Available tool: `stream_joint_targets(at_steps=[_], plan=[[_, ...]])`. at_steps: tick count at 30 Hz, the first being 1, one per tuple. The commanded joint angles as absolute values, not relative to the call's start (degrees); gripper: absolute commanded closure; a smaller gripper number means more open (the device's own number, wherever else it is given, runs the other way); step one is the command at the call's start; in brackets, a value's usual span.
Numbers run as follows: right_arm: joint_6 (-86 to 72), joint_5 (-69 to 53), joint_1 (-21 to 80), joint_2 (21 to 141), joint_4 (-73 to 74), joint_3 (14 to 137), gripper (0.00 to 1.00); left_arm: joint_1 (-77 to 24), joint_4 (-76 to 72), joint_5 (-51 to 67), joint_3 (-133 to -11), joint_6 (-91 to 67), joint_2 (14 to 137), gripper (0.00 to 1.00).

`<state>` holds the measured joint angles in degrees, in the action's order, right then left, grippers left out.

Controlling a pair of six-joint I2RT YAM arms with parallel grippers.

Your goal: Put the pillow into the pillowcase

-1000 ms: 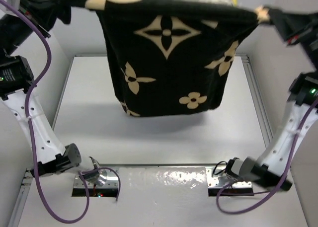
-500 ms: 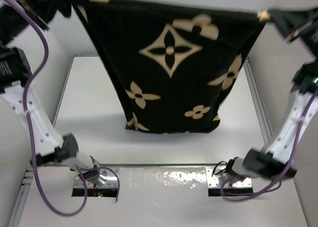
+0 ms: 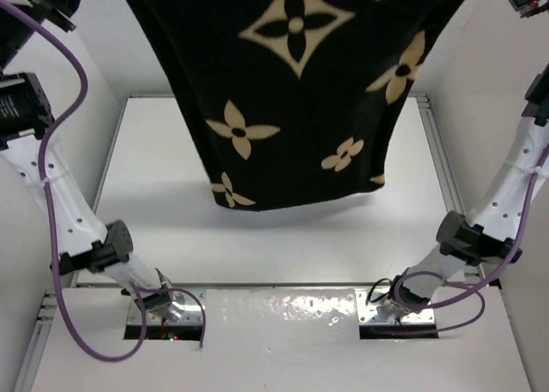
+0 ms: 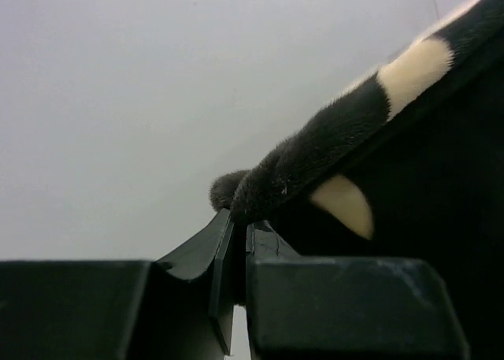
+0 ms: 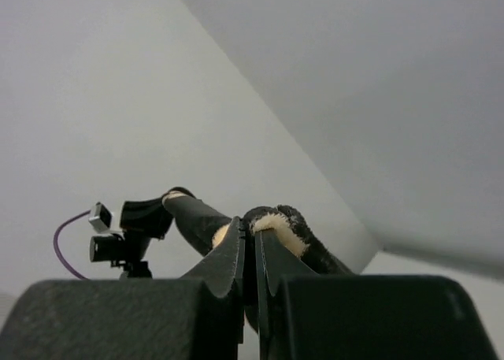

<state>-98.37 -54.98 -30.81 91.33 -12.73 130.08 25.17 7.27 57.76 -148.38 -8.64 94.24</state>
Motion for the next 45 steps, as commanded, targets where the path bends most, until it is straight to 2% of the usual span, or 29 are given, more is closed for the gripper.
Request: stream_joint_targets(at_steps=[1,2,3,4,5,6,7,9,10,11,12,13,14,15,16,18,22,26,34,36,40,45], plan=[[-108.5,-40.3,-36.5,99.2,-13.4,142.8,1.0,30.9,-8.1,38.8,-134.1,-7.7,88.5,0.96],[-110.5,-42.6,-36.3,95.9,-25.7,133.4,1.0,30.6,-9.2,40.2,-129.2,-7.0,83.0,0.96],[-107.3,-43.8,-35.8,86.3,-28.2,122.0,1.0,30.2,-5.5,41.6,-126.4,-5.0,81.9,0.97],[-102.2,-43.9,-34.0,81.5,-26.4,103.1,1.0,30.1,-2.2,42.1,-124.5,-4.1,81.7,0.97],[-97.3,-40.6,-33.6,77.8,-18.6,96.7,1.0,30.0,-0.2,42.4,-121.8,-2.3,82.3,0.97],[-92.9,-39.7,-33.6,75.9,-16.8,92.6,1.0,30.0,6.0,41.9,-121.8,-1.1,83.6,0.98],[-93.9,-41.0,-33.2,76.2,-19.7,91.1,1.0,30.0,9.4,40.5,-127.3,-0.4,87.8,0.98],[-100.7,-42.8,-32.4,80.0,-24.4,97.1,1.0,30.9,15.7,40.0,-138.2,1.1,92.6,0.98],[-100.5,-43.5,-31.9,85.6,-23.2,111.2,1.0,31.3,15.0,39.8,-146.9,0.5,94.6,0.98],[-97.5,-43.9,-31.8,88.7,-15.2,119.6,1.0,32.2,10.2,40.2,-148.2,-3.6,95.2,0.97],[-95.9,-43.4,-31.9,91.6,-10.4,128.6,1.0,32.6,7.3,40.2,-147.2,-4.3,94.1,0.97],[-94.9,-42.7,-32.1,94.9,-6.2,138.9,1.0,32.4,4.3,40.3,-140.0,-4.6,92.0,0.97],[-95.5,-43.1,-32.2,94.6,-7.1,139.1,1.0,32.3,-2.6,40.7,-134.8,-5.4,86.6,0.96],[-95.9,-43.8,-32.3,92.7,-9.5,135.7,1.0,32.2,-3.3,41.0,-130.7,-5.1,84.7,0.96],[-95.7,-43.8,-31.9,86.6,-13.9,122.7,1.0,31.9,-2.7,41.2,-126.7,-4.6,83.6,0.96],[-92.0,-40.4,-31.8,81.5,-14.1,107.9,1.0,32.0,4.9,40.3,-129.0,-2.6,84.5,0.97],[-90.3,-42.3,-31.5,82.0,-12.3,110.6,1.0,33.4,11.2,39.4,-135.6,-1.4,88.2,0.98],[-88.6,-42.5,-31.0,81.9,-11.4,113.6,1.0,33.6,6.7,40.1,-130.1,-1.8,84.6,0.98],[-86.4,-43.6,-30.8,75.7,-13.0,98.3,1.0,33.3,9.3,45.0,-124.3,-4.4,82.9,0.98],[-84.0,-43.9,-30.5,74.5,-11.3,96.7,1.0,33.4,9.8,46.1,-121.6,-4.1,82.0,0.98],[-73.4,-42.6,-28.0,73.7,1.9,96.3,1.0,33.3,11.7,47.3,-117.7,-2.5,80.4,0.98],[-68.7,-41.9,-24.0,75.8,5.4,96.0,1.0,33.2,15.1,46.8,-118.3,-2.3,82.4,0.98]])
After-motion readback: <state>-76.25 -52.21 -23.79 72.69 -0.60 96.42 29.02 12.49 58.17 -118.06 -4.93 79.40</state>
